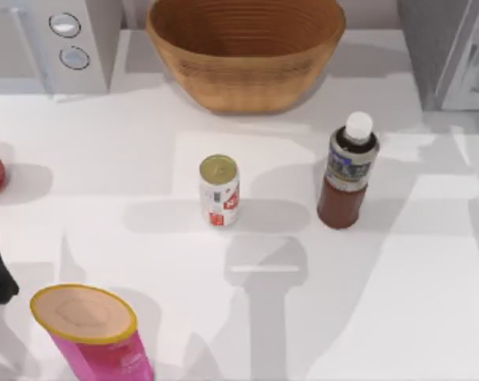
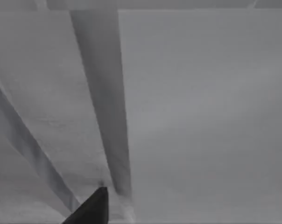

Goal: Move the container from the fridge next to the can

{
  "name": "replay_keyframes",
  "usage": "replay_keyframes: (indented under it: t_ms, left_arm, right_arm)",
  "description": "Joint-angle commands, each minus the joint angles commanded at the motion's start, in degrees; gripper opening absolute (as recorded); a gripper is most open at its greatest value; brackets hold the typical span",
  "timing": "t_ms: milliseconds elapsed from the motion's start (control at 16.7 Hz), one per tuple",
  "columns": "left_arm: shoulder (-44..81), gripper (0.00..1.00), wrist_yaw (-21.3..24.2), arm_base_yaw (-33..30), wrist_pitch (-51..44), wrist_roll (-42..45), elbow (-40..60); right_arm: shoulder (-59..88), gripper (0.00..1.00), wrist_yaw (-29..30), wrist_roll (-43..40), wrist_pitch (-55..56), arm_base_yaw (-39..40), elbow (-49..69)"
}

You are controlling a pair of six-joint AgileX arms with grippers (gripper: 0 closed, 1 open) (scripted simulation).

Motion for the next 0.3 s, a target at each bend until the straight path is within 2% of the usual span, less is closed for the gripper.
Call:
replay_keyframes:
  t_ms: [300]
  left_arm:
    - [0.0,1.00,0.0,0.0,0.0,0.0,0.0]
  right_arm:
    - [4.9,1.00,0.1,0.0,-1.3,0.1,6.8]
